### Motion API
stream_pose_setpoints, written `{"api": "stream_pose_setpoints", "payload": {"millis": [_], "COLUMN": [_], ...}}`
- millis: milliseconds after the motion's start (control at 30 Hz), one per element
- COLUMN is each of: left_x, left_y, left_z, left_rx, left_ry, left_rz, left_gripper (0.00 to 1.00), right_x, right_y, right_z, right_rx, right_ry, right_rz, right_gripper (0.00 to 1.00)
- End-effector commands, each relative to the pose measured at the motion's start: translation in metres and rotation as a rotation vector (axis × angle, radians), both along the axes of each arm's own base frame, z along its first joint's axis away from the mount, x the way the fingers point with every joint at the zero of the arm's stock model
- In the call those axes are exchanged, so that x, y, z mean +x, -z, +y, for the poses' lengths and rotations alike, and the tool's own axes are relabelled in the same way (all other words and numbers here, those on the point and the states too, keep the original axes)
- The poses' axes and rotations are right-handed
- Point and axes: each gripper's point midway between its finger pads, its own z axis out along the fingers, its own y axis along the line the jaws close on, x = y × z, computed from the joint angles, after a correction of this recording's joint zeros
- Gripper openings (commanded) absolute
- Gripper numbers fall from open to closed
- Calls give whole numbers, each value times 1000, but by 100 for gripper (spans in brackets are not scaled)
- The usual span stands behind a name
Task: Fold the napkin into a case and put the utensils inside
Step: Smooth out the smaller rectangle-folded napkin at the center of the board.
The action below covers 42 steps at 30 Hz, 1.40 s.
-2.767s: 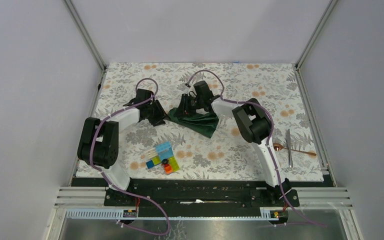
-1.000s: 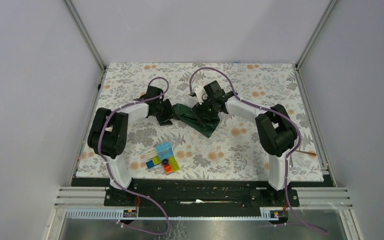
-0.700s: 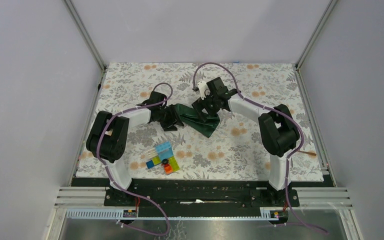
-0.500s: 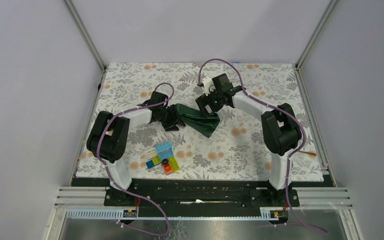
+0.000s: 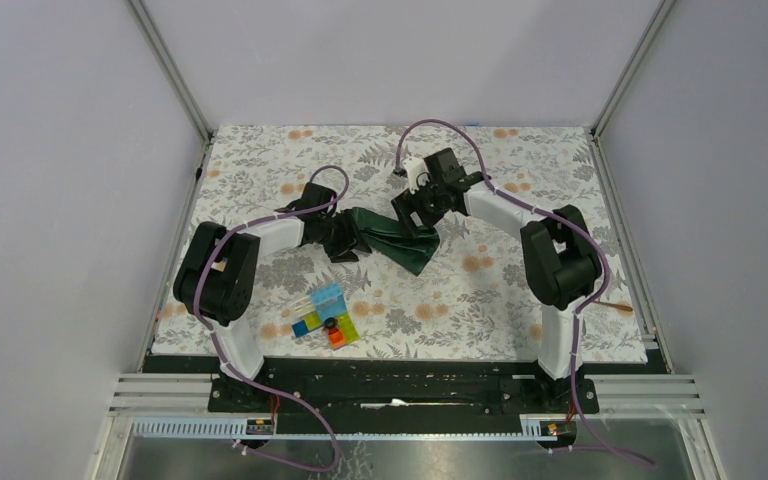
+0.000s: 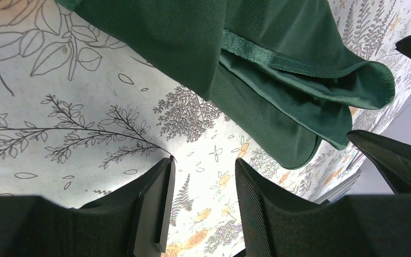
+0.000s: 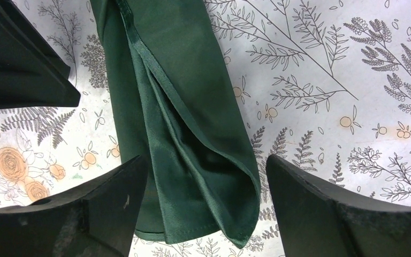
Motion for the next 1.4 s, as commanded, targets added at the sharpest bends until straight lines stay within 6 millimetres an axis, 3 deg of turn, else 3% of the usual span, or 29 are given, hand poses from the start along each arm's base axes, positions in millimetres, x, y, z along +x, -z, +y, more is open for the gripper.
{"api": "stream_pose_setpoints", "payload": {"millis": [0, 367, 567, 833, 1167, 1367], "left_x": [11, 10, 10, 9, 9, 7], "left_y": [-14, -14, -14, -14, -13, -11], "left_z": [-8, -9, -10, -10, -11, -11], "left_rx": [-31, -34, -35, -33, -38, -38], "left_ry": [9, 12, 12, 11, 9, 9], "left_rz": [-53, -50, -49, -49, -48, -46], "left_gripper": [50, 50, 49, 48, 47, 47], "right_x": [2, -5, -7, -6, -13, -13], "right_y": [7, 17, 24, 27, 27, 22], "right_z": [-1, -1, 1, 1, 13, 18], "right_rx": [-27, -88, -132, -169, -179, -178], "right_ry": [-8, -57, -69, -70, -104, -106], "right_rz": [-9, -23, -33, -53, -71, -81], "right_gripper": [85, 80, 72, 74, 50, 30]}}
